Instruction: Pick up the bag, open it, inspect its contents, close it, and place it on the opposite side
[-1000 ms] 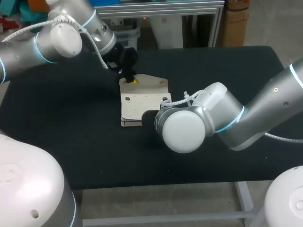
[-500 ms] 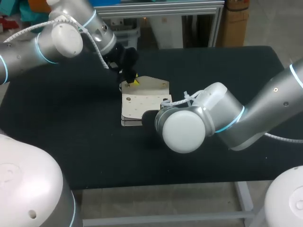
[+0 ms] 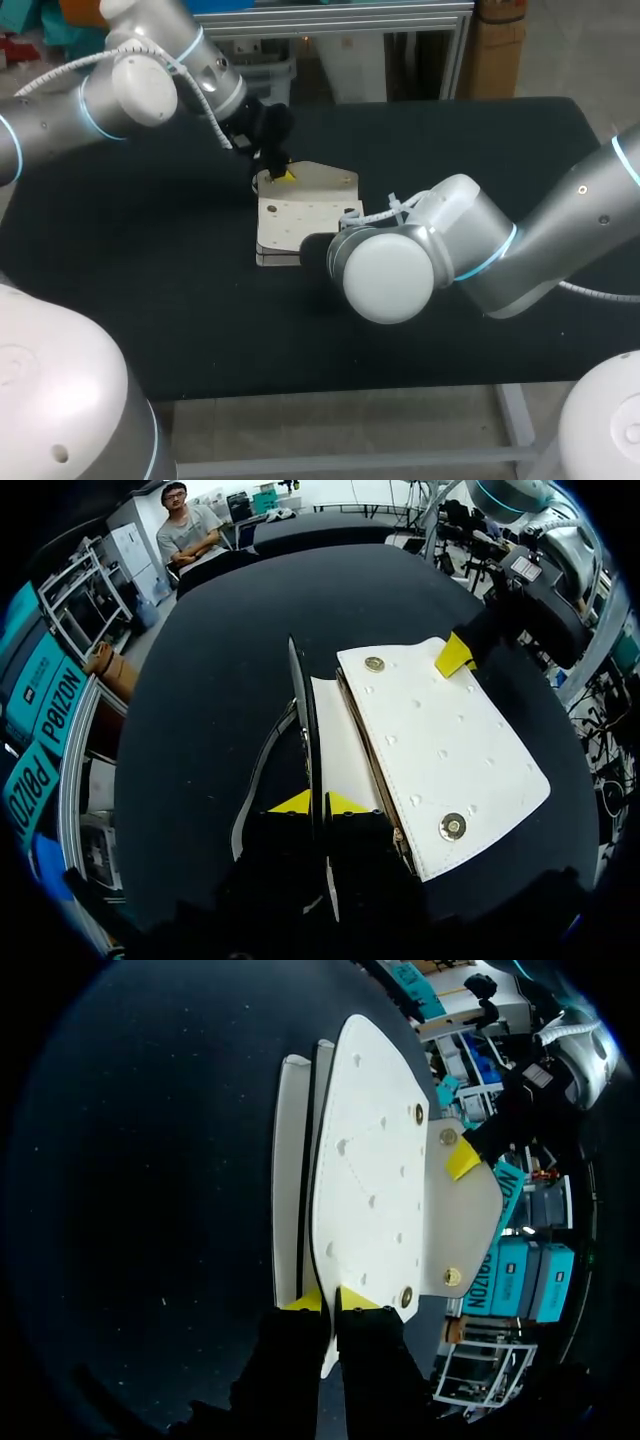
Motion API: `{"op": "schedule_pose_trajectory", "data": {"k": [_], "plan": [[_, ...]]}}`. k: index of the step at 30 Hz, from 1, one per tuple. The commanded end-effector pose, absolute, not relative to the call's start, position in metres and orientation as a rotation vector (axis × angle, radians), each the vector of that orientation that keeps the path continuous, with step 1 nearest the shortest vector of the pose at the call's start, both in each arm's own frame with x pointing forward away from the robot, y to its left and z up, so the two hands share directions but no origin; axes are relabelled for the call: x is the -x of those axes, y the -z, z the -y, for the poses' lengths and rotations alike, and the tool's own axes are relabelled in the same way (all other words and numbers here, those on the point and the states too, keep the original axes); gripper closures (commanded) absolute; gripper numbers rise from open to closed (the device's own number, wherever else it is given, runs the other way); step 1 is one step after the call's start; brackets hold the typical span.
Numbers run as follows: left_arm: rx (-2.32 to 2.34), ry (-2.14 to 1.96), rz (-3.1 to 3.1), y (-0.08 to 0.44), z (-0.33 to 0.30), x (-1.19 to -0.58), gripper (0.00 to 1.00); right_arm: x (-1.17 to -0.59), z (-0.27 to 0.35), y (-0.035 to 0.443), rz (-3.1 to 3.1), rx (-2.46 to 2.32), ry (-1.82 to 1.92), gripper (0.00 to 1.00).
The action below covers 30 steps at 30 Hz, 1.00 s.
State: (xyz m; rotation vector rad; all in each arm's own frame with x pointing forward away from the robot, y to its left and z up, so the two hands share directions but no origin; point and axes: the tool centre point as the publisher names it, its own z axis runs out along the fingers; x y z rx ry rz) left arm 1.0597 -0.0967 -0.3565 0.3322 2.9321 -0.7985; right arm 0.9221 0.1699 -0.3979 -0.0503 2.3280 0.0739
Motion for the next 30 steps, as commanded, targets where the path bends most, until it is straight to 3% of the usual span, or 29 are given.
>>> {"op": "schedule_pose_trajectory", "data": {"k": [1,14,15,16,30], "plan": [[-0.318,0.812,-2.936,0.361,0.099,-1.065,1.0,-0.919,-0.167,0.407,-2.312,0.056,-0.087,1.0],[-0.246,0.865,-2.939,0.352,0.093,-1.067,1.0,-0.918,-0.167,0.403,-2.304,0.045,-0.094,1.0],[-0.244,0.865,-2.939,0.351,0.093,-1.067,1.0,-0.918,-0.167,0.4,-2.303,0.038,-0.097,0.84],[-0.243,0.865,-2.938,0.351,0.093,-1.066,1.0,-0.918,-0.167,0.397,-2.3,0.031,-0.101,0.0],[-0.161,0.903,-2.914,0.327,0.085,-1.064,1.0,-0.908,-0.152,0.325,-2.182,-0.059,-0.162,0.0]]}}
